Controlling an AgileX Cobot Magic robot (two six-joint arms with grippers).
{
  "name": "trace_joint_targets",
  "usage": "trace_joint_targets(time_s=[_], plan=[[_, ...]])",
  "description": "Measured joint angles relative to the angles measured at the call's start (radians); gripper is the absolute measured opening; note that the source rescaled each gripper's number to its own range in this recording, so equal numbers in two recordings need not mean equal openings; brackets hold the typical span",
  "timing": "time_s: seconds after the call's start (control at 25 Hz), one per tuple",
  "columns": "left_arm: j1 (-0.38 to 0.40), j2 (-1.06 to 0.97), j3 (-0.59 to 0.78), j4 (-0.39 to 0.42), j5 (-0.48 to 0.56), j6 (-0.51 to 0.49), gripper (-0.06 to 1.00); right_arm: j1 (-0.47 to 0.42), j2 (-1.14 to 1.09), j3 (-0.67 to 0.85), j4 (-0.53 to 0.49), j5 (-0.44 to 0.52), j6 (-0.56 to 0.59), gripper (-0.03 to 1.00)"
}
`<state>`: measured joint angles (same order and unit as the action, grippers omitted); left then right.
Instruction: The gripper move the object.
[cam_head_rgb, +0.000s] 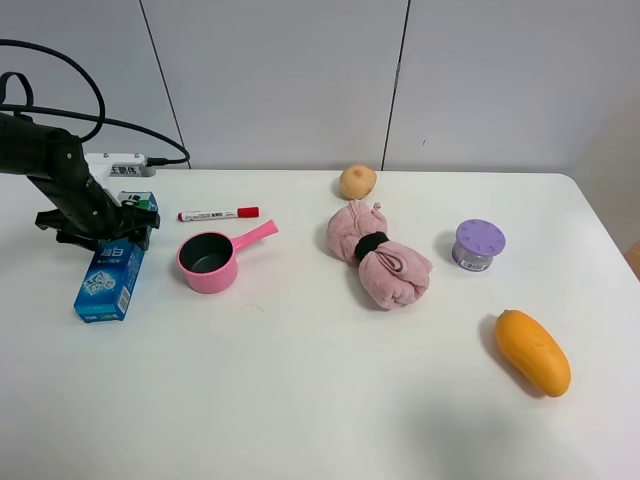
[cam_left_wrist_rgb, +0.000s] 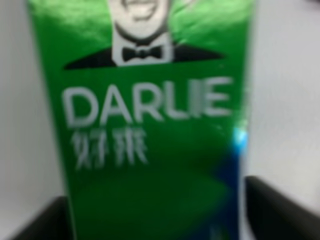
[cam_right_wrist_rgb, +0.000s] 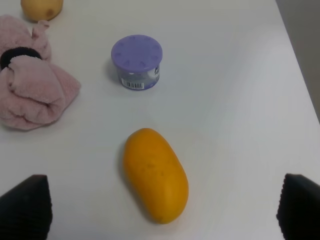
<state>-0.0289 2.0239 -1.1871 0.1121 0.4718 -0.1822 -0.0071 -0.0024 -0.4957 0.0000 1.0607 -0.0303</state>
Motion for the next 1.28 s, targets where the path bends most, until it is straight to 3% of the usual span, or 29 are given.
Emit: trace_joint_targets(time_s=[0.04, 0.08, 0.2, 0.36, 0.68, 1.0, 1.28], plan=[[-0.001, -0.001, 0.0, 0.009, -0.002, -0.003, 0.71, 0.0, 0.0, 0.0, 0.0, 0.0, 0.0, 1.0], [-0.004, -0.001, 0.0, 0.019, -0.003, -0.007, 0.82, 0.0, 0.0, 0.0, 0.0, 0.0, 0.0, 1.0], [-0.018, -0.013, 0.0, 0.032, -0.003, -0.033, 0.96, 0.0, 0.0, 0.0, 0.0, 0.0, 0.0, 1.0], [-0.065, -0.106, 0.0, 0.037, 0.021, -0.041, 0.98, 0.0, 0.0, 0.0, 0.0, 0.0, 0.0, 1.0], [-0.183, -0.483, 0.0, 0.034, 0.14, 0.029, 0.98, 0.0, 0.0, 0.0, 0.0, 0.0, 0.0, 1.0], [-0.183, -0.846, 0.0, 0.062, 0.419, 0.114, 0.98, 0.0, 0.0, 0.0, 0.0, 0.0, 0.0, 1.0], [-0.183, -1.141, 0.0, 0.133, 0.61, 0.106, 0.99, 0.0, 0.0, 0.0, 0.0, 0.0, 0.0, 1.0]])
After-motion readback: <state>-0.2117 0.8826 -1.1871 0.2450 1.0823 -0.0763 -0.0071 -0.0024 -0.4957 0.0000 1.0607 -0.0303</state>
